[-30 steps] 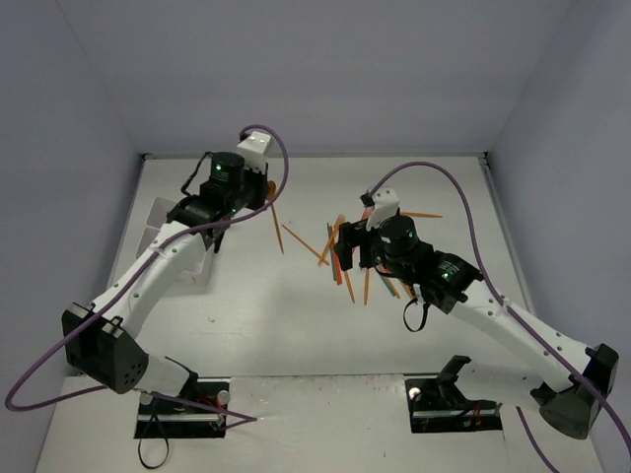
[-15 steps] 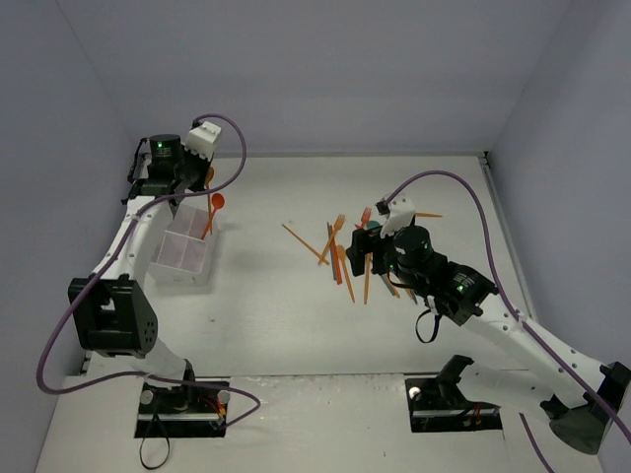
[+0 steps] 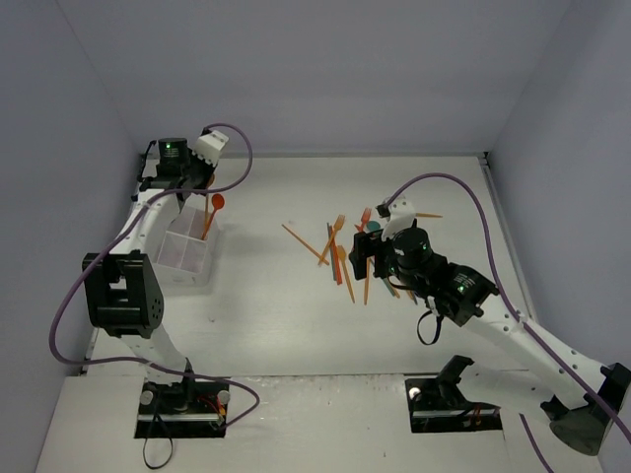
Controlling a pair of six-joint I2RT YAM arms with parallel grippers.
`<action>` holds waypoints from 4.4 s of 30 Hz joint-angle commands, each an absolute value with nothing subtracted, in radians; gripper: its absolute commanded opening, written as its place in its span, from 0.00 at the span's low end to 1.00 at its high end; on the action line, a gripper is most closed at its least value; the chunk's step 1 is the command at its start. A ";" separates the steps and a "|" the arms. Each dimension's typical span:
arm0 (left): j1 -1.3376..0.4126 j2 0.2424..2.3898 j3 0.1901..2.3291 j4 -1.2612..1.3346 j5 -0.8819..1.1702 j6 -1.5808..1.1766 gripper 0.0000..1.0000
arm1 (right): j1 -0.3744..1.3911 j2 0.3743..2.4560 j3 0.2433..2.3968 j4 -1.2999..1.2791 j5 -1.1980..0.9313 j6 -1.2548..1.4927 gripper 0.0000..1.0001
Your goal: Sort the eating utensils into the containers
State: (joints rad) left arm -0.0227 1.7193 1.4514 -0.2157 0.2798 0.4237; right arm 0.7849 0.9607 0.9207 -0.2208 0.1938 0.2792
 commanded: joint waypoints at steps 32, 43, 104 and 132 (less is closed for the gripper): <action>-0.152 1.443 1.369 -0.188 0.188 0.199 0.61 | 0.586 1.146 1.123 -0.199 0.241 0.069 0.88; -0.251 1.756 1.592 -0.276 0.141 0.097 0.65 | 0.583 1.017 1.002 -0.202 0.043 0.171 0.88; -0.188 1.429 1.253 0.094 0.218 -0.010 0.00 | 0.584 0.802 0.911 -0.281 -0.066 0.250 0.92; -0.006 1.566 0.980 0.592 0.149 -0.086 0.00 | 0.584 0.749 0.874 -0.287 -0.061 0.256 0.93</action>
State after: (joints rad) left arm -0.0051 1.5543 0.9849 0.4463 0.1630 -0.0644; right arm 0.5884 0.7626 0.8717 -0.3267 -0.0654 0.2581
